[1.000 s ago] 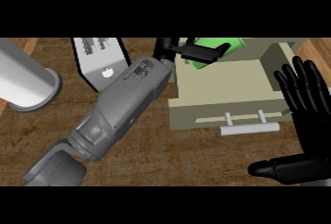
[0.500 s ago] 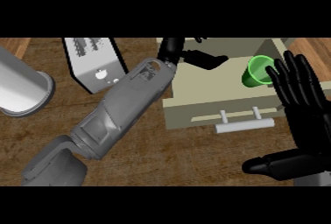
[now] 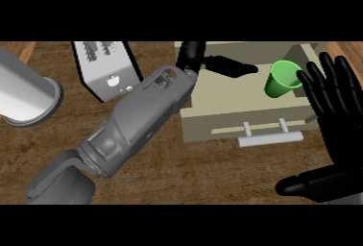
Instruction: Pick up the cup, place it into the drawer and close the drawer
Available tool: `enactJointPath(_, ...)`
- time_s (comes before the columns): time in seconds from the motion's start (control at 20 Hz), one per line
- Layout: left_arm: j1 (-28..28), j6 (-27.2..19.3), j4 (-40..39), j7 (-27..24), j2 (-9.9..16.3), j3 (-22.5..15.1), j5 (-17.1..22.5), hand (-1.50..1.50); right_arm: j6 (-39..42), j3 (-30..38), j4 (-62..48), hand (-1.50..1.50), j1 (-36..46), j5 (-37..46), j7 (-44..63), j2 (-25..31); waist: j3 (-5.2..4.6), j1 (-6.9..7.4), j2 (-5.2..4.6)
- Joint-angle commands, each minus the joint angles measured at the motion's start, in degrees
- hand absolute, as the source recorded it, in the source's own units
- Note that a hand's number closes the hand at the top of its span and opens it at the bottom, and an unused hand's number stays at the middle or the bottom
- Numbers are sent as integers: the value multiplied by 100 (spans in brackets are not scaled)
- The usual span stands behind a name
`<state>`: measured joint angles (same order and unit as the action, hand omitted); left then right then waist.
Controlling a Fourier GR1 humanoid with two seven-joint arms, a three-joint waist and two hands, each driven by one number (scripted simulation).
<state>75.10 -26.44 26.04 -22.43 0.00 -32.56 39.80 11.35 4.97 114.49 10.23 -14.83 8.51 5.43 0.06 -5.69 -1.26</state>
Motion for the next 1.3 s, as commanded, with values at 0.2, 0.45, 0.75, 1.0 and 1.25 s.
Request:
enactJointPath(0.2, 7, 500, 365, -490, 0, 526, 527, -150, 102, 46, 426, -150, -380, -398, 277, 37, -6, 379, 98)
enactJointPath(0.45, -566, 216, 1136, -243, 272, 647, 496, -150, 617, 269, 435, 150, -597, -454, 68, 461, -6, 614, 173)
enactJointPath(0.75, -1469, 179, 2056, -78, 936, 846, 619, -150, 947, -28, 672, 150, -711, 371, 170, 944, -11, 731, 203)
enactJointPath(1.0, -2337, 202, 3318, 395, 1731, 931, 639, -150, 1264, -49, 763, 150, -1122, 688, -43, 1138, -7, 704, 197)
enactJointPath(1.25, -3607, 100, 4685, 551, 2079, 932, 592, -150, 1042, -393, 656, 150, -1193, 1368, 27, 931, -6, 660, 166)
